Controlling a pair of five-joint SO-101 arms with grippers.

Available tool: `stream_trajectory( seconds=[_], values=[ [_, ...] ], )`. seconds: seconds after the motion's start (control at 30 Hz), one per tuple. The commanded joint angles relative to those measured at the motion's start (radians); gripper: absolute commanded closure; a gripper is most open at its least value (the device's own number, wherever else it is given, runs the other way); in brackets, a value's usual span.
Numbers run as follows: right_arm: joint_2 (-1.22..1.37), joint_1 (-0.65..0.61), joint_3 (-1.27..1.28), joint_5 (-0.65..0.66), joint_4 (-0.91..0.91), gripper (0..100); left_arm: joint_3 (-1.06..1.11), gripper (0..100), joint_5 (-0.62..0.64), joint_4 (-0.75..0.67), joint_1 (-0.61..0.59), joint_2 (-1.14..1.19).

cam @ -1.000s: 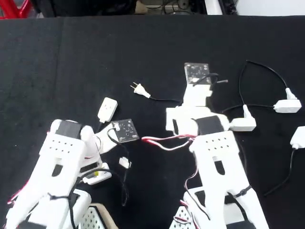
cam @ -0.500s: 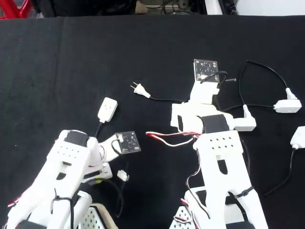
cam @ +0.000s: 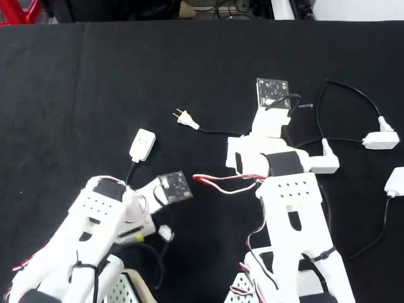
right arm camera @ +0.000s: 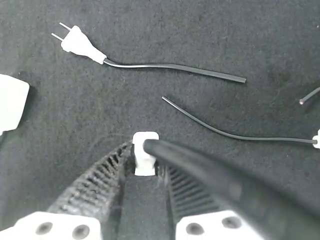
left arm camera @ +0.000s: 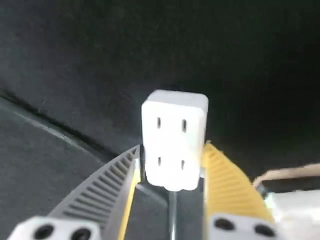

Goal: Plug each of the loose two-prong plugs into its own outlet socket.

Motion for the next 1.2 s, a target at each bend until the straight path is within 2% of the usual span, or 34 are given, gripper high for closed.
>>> stream_trajectory(
  seconds=[0.0, 0.3, 0.4, 0.5, 0.63, 0.77, 0.97, 1.17],
  values=[
    [-0.002, 0.012, -0.053, 0.009, 0.0, 98.7, 0.007, 78, 0.034, -0.009, 0.035, 0.009],
    [-0.002, 0.012, -0.053, 0.009, 0.0, 98.7, -0.001, 78, 0.038, -0.068, 0.028, 0.009],
    [-0.002, 0.012, -0.053, 0.009, 0.0, 98.7, -0.016, 87, 0.072, -0.123, 0.027, 0.0],
    [-0.002, 0.015, -0.053, 0.009, 0.0, 98.7, -0.064, 98, 0.196, -0.166, 0.027, 0.0],
    [-0.002, 0.017, -0.053, 0.009, 0.0, 98.7, -0.13, 94, 0.365, -0.235, 0.028, 0.008],
    [-0.002, 0.018, -0.054, 0.009, 0.0, 98.7, -0.145, 93, 0.459, -0.364, 0.035, 0.011],
    [-0.002, 0.02, -0.054, 0.009, 0.0, 98.7, -0.145, 93, 0.47, -0.442, 0.036, 0.017],
    [-0.002, 0.02, -0.053, 0.009, 0.002, 98.7, -0.18, 77, 0.47, -0.485, 0.03, 0.199]
  ],
)
